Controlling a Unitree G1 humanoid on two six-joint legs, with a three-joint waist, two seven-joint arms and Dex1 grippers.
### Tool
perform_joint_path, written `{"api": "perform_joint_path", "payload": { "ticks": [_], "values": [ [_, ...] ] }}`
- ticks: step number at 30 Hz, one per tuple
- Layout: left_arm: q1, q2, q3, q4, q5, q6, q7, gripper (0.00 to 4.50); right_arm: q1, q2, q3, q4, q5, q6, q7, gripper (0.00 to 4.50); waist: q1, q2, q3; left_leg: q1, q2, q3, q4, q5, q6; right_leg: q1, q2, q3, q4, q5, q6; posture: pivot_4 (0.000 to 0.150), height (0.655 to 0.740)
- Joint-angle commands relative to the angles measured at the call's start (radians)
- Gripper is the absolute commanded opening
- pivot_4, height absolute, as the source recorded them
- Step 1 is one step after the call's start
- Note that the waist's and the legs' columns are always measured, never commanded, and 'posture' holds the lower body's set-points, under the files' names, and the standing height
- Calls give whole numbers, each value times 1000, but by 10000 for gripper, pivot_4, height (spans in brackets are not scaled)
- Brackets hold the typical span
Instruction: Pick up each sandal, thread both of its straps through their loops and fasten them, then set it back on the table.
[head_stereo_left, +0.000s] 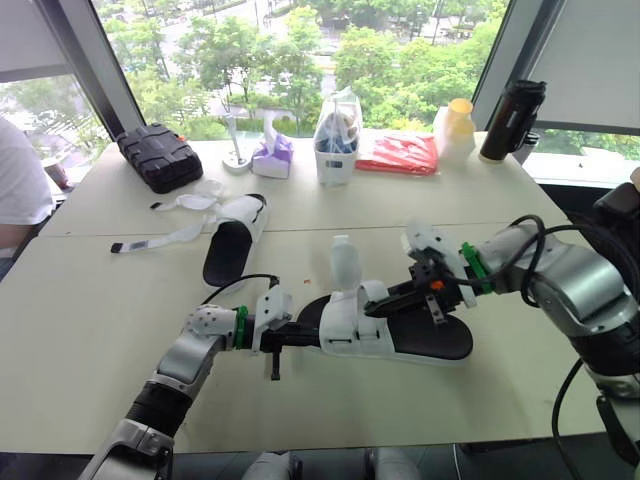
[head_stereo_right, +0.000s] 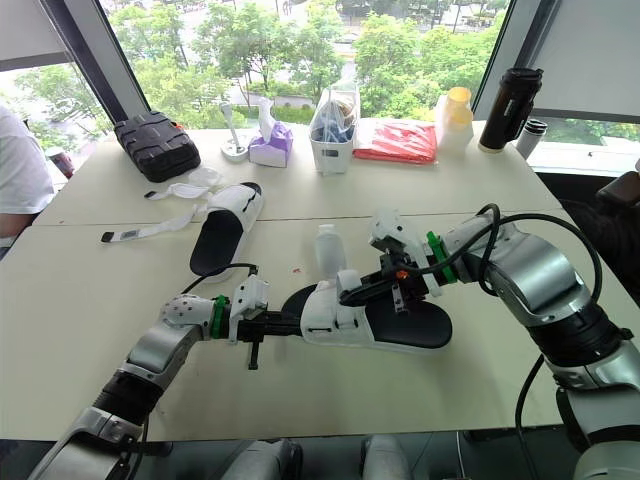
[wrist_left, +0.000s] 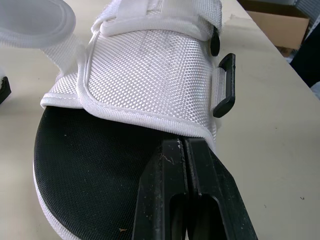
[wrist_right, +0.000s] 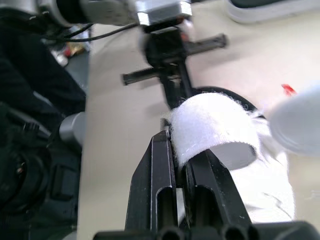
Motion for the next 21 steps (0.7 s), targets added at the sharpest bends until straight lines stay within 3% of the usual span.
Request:
{"api": "perform_joint_path", "payload": {
  "ticks": [1, 6, 9, 15, 16, 21],
  "values": [
    [29, 6, -45, 20, 45, 24, 5, 0, -38, 20, -18, 59, -38, -14, -19, 495, -1, 0, 0, 0, 0, 0, 0, 0, 0, 0, 0, 0, 0, 0, 0, 1500, 7400],
    [36, 9, -44, 11, 42, 28, 10, 0, -44, 63, -25, 108, -49, 11, -50, 495, -2, 0, 0, 0, 0, 0, 0, 0, 0, 0, 0, 0, 0, 0, 0, 1500, 7400],
    [36, 9, -43, 12, 41, 30, 12, 0, -54, 113, -36, 143, -47, 58, -106, 10642, -2, 0, 0, 0, 0, 0, 0, 0, 0, 0, 0, 0, 1, 0, 0, 1500, 7400],
    [33, 8, -40, 14, 40, 31, 14, 0, -81, 195, -64, 229, -78, 104, -230, 42088, -2, 1, 0, 0, 0, 0, 0, 0, -1, -1, 0, 0, 1, 0, -1, 1500, 7400],
    [32, 8, -40, 14, 39, 32, 14, 0, -88, 204, -68, 245, -84, 106, -244, 44186, -2, 1, 0, 0, 0, 0, 0, 0, -1, -1, 0, 0, 1, 1, -1, 1500, 7400],
    [34, 10, -41, 11, 40, 32, 13, 0, -136, 204, -72, 350, -116, 77, -239, 44186, -2, 1, -1, 0, 0, 0, 0, 0, -1, -1, 0, 0, 1, 1, -1, 1500, 7400]
  ]
}}
